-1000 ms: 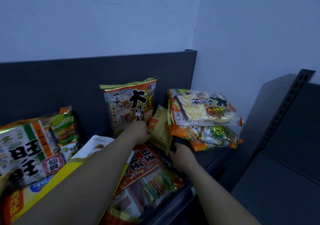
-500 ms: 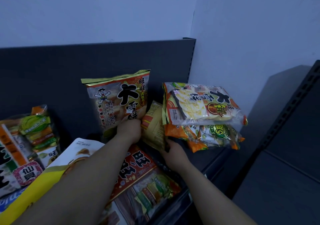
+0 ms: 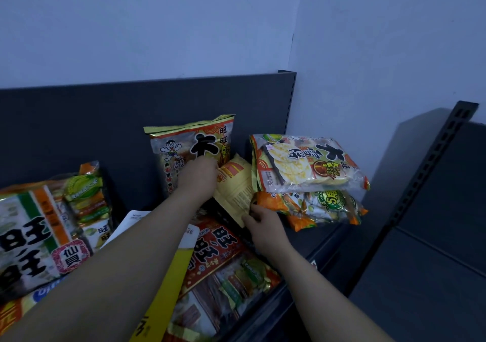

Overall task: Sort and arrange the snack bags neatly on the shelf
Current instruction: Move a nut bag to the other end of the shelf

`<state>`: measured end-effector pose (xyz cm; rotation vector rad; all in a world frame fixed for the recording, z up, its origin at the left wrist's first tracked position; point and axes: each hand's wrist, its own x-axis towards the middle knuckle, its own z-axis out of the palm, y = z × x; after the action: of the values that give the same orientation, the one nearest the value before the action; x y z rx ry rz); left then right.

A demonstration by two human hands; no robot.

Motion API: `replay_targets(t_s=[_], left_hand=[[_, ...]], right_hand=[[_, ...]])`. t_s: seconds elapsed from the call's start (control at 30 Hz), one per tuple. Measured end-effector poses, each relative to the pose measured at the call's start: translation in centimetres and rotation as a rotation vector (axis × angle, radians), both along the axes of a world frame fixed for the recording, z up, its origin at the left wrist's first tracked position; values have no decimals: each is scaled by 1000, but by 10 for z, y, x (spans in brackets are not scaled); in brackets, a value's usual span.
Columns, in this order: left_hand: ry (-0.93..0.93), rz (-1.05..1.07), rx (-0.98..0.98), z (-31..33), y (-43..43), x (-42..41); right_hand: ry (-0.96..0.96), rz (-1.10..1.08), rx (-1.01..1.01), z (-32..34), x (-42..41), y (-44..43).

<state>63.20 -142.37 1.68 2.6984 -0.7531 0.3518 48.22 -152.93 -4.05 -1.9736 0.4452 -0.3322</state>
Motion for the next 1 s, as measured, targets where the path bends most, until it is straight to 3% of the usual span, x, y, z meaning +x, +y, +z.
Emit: replay_targets(t_s=[0.27, 0.53, 0.67, 0.83, 0.9, 1.0], left_hand=[[-11, -54, -183, 38, 43, -45], [-62, 40, -373, 74, 139, -125], [59, 95, -426, 54, 189, -163], [462, 217, -383, 28, 219, -183], [560, 273, -295, 24, 225, -181], [546, 243, -110, 24, 228, -177]], right_hand=[[-155, -45, -136, 39, -29, 28], [-333, 89, -215, 78, -81, 81], [-269, 189, -205, 70, -100, 111], [-25, 188, -74, 40, -102, 131], [39, 187, -55, 33, -100, 135], [115, 262, -188, 37, -99, 143]])
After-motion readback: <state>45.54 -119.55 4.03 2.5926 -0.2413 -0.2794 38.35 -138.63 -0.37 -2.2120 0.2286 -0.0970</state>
